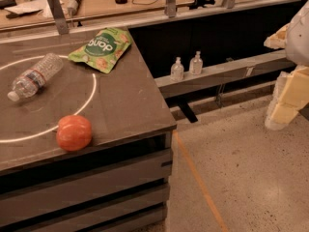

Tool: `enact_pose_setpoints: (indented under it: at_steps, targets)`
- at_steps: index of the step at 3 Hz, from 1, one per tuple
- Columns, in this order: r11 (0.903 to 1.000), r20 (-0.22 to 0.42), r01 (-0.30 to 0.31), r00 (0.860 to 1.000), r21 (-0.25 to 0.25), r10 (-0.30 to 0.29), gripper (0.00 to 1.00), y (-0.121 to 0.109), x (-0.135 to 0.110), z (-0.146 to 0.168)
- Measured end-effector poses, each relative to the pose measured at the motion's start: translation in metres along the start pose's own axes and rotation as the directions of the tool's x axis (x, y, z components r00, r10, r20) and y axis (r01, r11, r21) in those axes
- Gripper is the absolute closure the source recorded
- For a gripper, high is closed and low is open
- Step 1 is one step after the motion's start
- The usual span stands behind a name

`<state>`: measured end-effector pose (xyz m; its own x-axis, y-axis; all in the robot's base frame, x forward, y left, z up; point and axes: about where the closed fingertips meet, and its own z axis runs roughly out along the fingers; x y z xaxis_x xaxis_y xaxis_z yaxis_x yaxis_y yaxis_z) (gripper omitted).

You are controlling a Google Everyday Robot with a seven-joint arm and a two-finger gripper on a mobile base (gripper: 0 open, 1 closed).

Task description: Move green rice chip bag near apple

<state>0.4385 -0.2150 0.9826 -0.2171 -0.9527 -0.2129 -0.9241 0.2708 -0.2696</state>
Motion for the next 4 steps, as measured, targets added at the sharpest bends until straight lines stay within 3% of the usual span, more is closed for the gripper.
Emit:
enact_pose_setpoints:
  at_steps: [2,4]
  targets:
    - [0.9993,0.021,0.022,1.000,0.030,-0.023,0.00,-0.011,-0.009,0.004]
    - [0.9860,0.115,0.093,0.987,0.139,-0.109,0.00,-0.078,-0.051,0.024]
